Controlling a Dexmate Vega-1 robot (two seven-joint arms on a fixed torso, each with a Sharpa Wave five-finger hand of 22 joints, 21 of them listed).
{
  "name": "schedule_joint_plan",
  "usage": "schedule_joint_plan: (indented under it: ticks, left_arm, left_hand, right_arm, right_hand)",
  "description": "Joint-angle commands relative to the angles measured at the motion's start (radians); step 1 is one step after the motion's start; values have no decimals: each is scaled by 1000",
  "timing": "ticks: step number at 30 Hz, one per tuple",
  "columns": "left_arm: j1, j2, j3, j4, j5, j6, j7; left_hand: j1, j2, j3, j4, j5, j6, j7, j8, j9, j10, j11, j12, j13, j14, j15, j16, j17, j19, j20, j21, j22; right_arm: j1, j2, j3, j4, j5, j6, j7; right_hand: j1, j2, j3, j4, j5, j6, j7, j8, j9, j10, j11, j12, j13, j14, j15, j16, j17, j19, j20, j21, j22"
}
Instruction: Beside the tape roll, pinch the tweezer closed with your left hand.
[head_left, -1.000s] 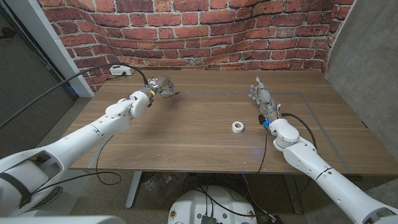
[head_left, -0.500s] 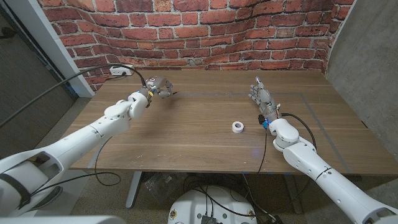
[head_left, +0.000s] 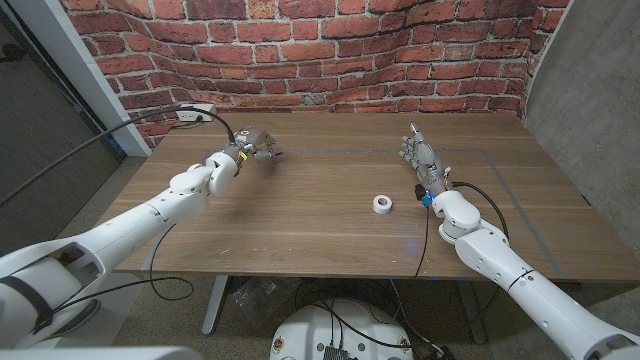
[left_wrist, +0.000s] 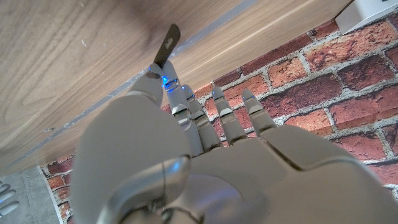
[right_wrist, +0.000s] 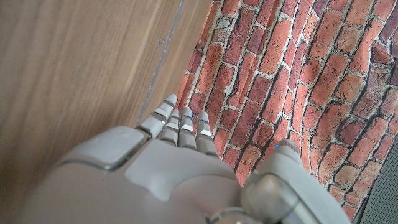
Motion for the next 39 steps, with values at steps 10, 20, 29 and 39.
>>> schedule_joint_plan:
  ticks: [10,20,29,39]
  left_arm:
    - [-51,-48,65,150,21,-36,73]
    - [-55,-50,86,158,22,-38,76]
    - [-53,-45,90,144,19,-30,63]
    - [-52,-42,90,133,18,-22,52]
  left_hand:
    - [2,-10,7,-3,8,14,1,-2,-13,-1,0,1,4,6,-142,-4,1,-6,-23,-1,3]
    - [2,-14,10,-6,11,-2,-7,-14,-28,-39,1,-8,3,-8,-141,-10,1,-10,-26,0,3]
    - [1,-18,13,-9,13,-55,-40,-40,-40,-63,1,-7,4,-27,-138,-13,2,-14,-23,0,4]
    - [-8,-25,9,-8,17,-137,-41,-72,-48,-109,2,-13,4,-49,-131,-13,3,-24,-16,-1,4]
  right_arm:
    - [8,-4,-6,-13,-8,-24,-8]
    - [-3,-7,-3,-22,-6,-27,-14]
    - [-10,-10,1,-29,-3,-29,-17]
    - [-13,-9,3,-26,1,-28,-18]
  right_hand:
    - [6,12,1,-2,-1,6,0,-3,6,5,9,6,1,-1,7,0,3,-1,1,-2,2]
    - [6,13,1,-2,-1,6,0,-3,6,5,8,7,1,-1,7,0,3,-2,2,-2,2]
    - [6,13,0,-3,-1,7,0,-2,6,5,8,6,1,-2,7,0,3,-2,1,-2,2]
    - [6,13,0,-3,-1,8,0,-2,6,5,7,7,1,-2,7,0,3,-2,1,-2,2]
